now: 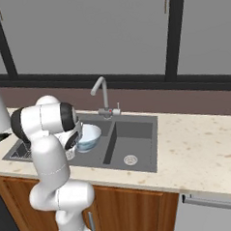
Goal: Remove the squash and eggplant from the sink. Then move the bowl and cup from the counter to the sink for washing.
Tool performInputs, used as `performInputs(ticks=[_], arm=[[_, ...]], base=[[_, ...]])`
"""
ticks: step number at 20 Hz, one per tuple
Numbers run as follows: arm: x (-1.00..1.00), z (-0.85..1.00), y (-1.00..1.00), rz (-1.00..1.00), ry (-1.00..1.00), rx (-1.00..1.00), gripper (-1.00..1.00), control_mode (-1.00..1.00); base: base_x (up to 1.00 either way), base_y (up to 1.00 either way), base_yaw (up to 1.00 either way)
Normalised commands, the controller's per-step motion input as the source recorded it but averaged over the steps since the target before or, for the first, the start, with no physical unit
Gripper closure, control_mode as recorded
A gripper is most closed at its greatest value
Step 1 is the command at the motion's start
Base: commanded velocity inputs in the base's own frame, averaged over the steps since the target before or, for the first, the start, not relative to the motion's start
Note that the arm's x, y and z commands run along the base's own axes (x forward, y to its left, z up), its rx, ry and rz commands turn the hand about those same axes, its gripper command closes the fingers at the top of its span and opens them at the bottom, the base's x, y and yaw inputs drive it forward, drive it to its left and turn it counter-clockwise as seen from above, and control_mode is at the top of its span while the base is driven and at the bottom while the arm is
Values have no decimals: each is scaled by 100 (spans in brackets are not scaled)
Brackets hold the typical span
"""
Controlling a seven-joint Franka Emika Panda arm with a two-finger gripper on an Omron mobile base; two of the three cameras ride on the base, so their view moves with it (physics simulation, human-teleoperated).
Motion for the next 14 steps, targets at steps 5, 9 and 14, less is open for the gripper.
performInputs(ticks=[5, 9, 14], arm=[[12, -11, 0, 0, 0, 0, 100, -100], [10, -11, 0, 0, 0, 0, 100, -100], [8, -9, 0, 0, 0, 0, 100, -100]], base=[[0, 0, 0], [0, 0, 0], [0, 0, 0]])
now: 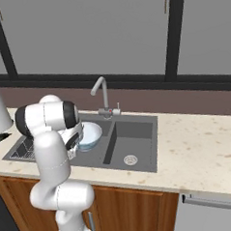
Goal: Remove the squash and eggplant from the sink. Then move the bowl and cup from the counter to the sink for washing.
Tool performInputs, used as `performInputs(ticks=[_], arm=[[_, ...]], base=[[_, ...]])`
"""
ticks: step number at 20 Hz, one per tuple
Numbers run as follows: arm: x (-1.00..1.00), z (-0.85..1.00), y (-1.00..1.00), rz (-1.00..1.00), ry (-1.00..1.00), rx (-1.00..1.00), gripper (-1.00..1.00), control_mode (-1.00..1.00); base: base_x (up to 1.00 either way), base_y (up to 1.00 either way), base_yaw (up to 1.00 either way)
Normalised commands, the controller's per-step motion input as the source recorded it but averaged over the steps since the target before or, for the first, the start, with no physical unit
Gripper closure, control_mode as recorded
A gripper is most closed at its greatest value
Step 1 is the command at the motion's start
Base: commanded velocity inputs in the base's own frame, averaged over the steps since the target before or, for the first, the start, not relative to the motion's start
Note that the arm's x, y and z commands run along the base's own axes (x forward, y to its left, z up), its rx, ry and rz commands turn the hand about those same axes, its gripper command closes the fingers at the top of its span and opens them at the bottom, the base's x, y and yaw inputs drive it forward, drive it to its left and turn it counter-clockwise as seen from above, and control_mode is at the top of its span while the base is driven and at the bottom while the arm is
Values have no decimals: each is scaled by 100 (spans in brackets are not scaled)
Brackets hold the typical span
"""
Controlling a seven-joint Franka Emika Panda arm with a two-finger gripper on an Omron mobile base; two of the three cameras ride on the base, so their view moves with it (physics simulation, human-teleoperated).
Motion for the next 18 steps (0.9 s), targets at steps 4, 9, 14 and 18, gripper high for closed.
performInputs(ticks=[4, 9, 14, 18], arm=[[6, -7, 0, 0, 0, 0, 100, -100], [5, -1, 0, 0, 0, 0, 100, -100], [3, 0, 0, 0, 0, 0, -100, -100], [0, 0, 0, 0, -1, 0, -100, -100]], base=[[0, 0, 0], [0, 0, 0], [0, 0, 0], [0, 0, 0]])
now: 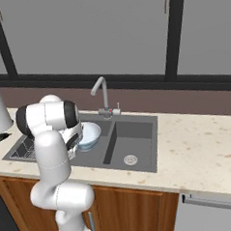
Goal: Remove the squash and eggplant from the sink. Then move the bowl and cup from the counter to the sink for washing.
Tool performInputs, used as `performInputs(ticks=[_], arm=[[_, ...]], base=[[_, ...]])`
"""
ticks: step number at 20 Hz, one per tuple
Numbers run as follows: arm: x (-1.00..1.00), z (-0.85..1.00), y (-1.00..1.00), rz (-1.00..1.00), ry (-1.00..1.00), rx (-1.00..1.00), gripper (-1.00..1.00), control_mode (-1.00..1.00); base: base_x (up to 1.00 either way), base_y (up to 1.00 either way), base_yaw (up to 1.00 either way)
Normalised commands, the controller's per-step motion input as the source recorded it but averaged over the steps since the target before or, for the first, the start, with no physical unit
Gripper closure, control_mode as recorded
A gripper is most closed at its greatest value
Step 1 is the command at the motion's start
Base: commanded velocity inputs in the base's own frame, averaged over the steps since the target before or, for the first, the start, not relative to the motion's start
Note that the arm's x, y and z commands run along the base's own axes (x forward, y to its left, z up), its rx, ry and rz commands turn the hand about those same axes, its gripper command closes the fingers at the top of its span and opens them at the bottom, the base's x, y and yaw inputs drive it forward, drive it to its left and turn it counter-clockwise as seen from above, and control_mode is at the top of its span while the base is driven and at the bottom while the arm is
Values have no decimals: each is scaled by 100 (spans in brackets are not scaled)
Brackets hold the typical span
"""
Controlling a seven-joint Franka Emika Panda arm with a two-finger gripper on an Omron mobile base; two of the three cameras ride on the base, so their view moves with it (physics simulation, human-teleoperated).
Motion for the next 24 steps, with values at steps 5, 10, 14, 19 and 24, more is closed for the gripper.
performInputs(ticks=[5, 10, 14, 19, 24], arm=[[0, 4, 0, 0, 0, 0, -100, -100], [0, 15, 0, 0, -3, 0, -100, -100], [-5, 24, 0, 0, -3, 0, -100, -100], [-17, 32, 0, 0, -2, 0, -100, -100], [-21, 28, -1, 0, 0, 0, -100, -100]], base=[[0, 0, 0], [0, 0, 0], [0, 0, 0], [0, 0, 0], [0, 0, 0]])
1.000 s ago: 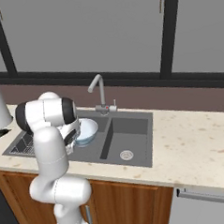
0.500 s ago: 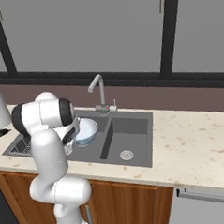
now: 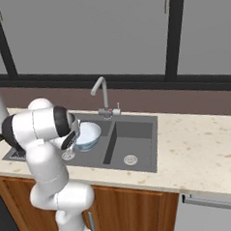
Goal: Remove the squash and eggplant from the sink. Then move the bowl and cup from the counter to the sink for washing.
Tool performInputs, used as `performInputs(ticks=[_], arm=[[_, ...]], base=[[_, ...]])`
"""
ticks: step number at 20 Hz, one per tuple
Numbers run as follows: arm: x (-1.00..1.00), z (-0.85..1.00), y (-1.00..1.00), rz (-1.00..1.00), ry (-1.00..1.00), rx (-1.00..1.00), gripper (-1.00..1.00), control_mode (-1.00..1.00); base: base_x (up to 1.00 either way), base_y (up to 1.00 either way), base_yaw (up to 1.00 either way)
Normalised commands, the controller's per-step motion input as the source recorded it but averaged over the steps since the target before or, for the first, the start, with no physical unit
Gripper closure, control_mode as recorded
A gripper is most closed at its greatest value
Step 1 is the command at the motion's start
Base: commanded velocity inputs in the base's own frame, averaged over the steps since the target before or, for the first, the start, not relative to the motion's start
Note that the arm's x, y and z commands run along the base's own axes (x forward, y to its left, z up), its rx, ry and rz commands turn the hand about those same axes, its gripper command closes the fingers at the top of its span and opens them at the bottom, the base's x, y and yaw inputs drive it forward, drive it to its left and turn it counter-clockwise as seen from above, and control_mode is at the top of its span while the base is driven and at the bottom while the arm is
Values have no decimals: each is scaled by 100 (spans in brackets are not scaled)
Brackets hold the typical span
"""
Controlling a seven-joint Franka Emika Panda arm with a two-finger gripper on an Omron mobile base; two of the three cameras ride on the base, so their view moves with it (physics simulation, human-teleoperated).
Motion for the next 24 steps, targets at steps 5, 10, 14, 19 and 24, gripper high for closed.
performInputs(ticks=[5, 10, 14, 19, 24], arm=[[-17, 39, -1, 0, 0, 0, -100, -100], [-14, 41, -1, 0, 0, 0, -100, -100], [-13, 45, 0, -1, 0, 0, -100, -100], [-13, 46, 0, -4, 0, 0, -100, -100], [-13, 44, 0, -5, 1, 0, -100, -100]], base=[[0, 0, 0], [0, 0, 0], [0, 0, 0], [0, 0, 0], [0, 0, 0]])
